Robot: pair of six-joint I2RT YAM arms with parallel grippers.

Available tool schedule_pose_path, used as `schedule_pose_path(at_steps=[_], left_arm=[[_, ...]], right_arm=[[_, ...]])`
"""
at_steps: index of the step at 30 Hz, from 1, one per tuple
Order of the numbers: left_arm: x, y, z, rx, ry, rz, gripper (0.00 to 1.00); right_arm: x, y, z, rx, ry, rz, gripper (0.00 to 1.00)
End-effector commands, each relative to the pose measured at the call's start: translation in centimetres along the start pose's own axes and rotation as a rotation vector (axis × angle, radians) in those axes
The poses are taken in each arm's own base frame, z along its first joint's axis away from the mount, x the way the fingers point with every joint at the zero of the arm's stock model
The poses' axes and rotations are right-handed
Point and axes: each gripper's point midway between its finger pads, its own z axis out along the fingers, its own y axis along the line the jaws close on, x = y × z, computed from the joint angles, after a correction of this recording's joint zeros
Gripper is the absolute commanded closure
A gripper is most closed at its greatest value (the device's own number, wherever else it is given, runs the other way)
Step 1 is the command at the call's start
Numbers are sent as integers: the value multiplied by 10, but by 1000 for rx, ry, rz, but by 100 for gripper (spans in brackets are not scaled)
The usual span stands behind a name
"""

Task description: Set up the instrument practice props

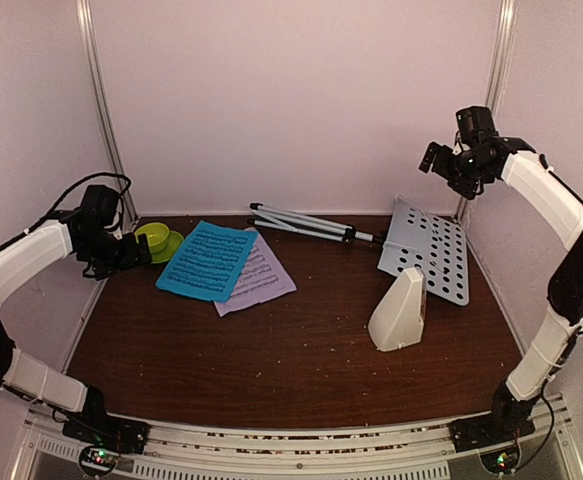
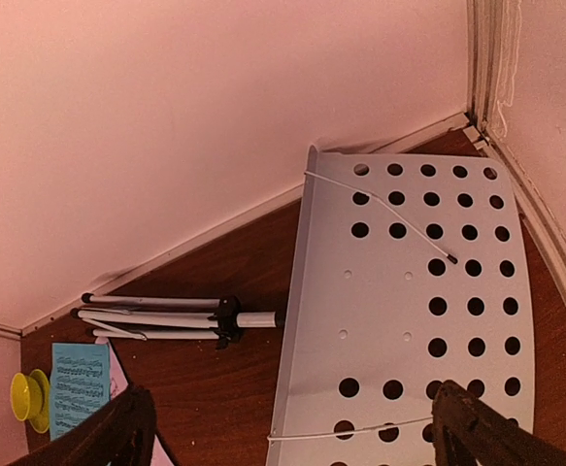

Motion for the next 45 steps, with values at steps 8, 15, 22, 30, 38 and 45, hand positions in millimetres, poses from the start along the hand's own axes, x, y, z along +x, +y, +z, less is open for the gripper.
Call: schedule_pose_path(at_steps=[8, 15, 22, 30, 38, 45], left_arm=[[-29, -8, -32, 64, -171, -31, 2], [-24, -14, -24, 89, -143, -25, 2], [-20, -9, -26, 80, -157, -27, 2], [-27, -9, -35, 82, -188, -19, 2], [-28, -7, -30, 57, -180, -9, 2], [-24, -3, -21, 25, -150, -9, 2]], right_arm=[[46, -4, 61, 167, 151, -59, 1], [71, 1, 108, 220, 213, -94, 4], [87, 9, 134, 242, 239, -130, 6], [101, 5, 158, 283, 278, -136, 9], [119, -3, 179, 306, 312, -142, 15], [126, -9, 192, 331, 309, -139, 33]])
